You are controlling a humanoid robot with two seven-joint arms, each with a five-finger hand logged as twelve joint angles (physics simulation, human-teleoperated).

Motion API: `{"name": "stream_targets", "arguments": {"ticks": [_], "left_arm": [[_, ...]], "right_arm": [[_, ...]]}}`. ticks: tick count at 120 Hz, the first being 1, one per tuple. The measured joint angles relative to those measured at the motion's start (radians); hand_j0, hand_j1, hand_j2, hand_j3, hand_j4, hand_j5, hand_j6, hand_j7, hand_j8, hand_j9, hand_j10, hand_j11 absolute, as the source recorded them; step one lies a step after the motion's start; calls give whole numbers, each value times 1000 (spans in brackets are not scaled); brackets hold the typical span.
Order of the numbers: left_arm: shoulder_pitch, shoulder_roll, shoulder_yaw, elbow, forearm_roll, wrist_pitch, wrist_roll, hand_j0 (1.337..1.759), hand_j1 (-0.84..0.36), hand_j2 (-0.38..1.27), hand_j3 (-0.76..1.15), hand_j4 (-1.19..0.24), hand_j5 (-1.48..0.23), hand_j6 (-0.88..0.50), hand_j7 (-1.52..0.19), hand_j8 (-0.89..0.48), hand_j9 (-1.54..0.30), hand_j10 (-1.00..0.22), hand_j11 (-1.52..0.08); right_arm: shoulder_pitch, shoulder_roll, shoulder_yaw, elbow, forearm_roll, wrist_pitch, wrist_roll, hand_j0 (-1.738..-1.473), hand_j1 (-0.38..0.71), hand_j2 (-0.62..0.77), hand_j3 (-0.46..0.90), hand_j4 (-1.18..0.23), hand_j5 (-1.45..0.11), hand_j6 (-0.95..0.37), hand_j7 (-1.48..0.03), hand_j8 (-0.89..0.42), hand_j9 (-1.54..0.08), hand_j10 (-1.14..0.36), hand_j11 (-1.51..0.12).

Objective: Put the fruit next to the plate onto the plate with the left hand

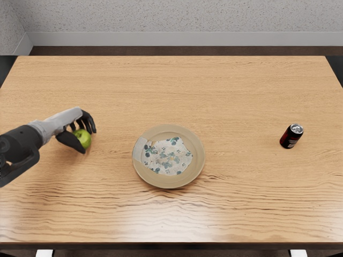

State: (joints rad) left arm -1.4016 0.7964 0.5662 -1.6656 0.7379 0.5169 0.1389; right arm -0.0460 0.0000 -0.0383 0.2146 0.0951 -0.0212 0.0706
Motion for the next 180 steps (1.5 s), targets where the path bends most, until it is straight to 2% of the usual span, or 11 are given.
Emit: {"name": "stream_targets", "arguments": {"ticks": [42, 104, 137, 163, 180], "left_arm": [[-88, -130, 0, 2, -15, 0, -1, 1654, -264, 384, 0, -695, -957, -548, -954, -455, -948, -612, -946], [-151, -273, 0, 3, -62, 1, -1, 1654, -262, 381, 0, -696, -952, -551, -950, -459, -946, -613, -946], [-242, -393, 23, 5, -103, 1, 1, 1654, -263, 381, 0, -694, -954, -551, -950, -457, -945, -615, -944], [-258, -471, 48, 20, -134, 2, 1, 1654, -262, 379, 0, -694, -953, -550, -951, -458, -946, -613, -945], [-225, -496, 60, 29, -140, 6, 1, 1654, -262, 382, 0, -694, -950, -553, -948, -458, -944, -614, -944]], "right_arm": [[0, 0, 0, 0, 0, 0, 0, -1658, -310, -7, 0, -33, -43, -33, -43, -33, -43, -33, -43], [0, 0, 0, 0, 0, 0, 0, -1658, -310, -7, 0, -33, -43, -33, -43, -33, -43, -33, -43], [0, 0, 0, 0, 0, 0, 0, -1658, -310, -7, 0, -33, -43, -33, -43, -33, -43, -33, -43], [0, 0, 0, 0, 0, 0, 0, -1658, -310, -7, 0, -33, -43, -33, -43, -33, -43, -33, -43], [0, 0, 0, 0, 0, 0, 0, -1658, -310, -7, 0, -33, -43, -33, -43, -33, -43, -33, -43]]}}
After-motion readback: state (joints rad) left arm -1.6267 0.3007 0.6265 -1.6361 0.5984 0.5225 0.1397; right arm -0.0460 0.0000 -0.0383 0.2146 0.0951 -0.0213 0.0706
